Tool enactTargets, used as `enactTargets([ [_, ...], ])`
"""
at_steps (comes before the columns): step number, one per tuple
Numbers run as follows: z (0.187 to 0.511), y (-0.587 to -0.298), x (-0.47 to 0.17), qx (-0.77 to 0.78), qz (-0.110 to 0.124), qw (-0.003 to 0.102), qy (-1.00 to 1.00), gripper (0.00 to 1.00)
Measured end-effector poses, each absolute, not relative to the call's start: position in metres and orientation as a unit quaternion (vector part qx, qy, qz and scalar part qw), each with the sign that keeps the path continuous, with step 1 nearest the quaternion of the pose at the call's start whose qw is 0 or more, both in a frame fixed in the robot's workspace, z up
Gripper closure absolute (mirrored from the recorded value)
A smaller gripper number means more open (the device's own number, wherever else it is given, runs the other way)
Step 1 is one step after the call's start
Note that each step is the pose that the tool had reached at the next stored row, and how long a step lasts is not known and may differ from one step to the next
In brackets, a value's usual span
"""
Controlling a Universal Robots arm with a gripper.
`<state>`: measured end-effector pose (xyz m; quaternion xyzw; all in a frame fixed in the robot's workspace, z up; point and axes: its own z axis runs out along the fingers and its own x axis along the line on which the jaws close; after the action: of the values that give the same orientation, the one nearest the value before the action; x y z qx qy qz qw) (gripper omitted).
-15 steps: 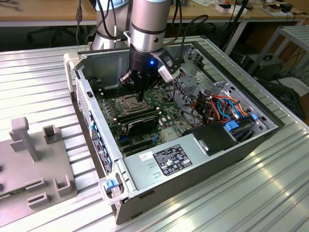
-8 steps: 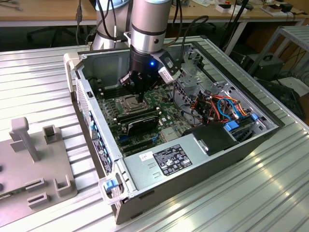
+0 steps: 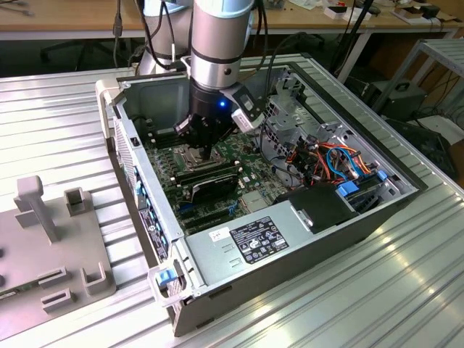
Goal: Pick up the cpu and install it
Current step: 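Install the second cpu locking lever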
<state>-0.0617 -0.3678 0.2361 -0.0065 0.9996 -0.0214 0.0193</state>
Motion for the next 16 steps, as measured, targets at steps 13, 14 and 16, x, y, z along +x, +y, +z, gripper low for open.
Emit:
enactTargets([
  [13,0.221,-0.368,-0.074,-0.006,-0.021,0.019,1.000,0.89],
  [14,0.220,-0.368,-0.075,-0.006,-0.021,0.019,1.000,0.89],
  [16,0.219,-0.368,-0.077,-0.006,-0.021,0.019,1.000,0.89],
])
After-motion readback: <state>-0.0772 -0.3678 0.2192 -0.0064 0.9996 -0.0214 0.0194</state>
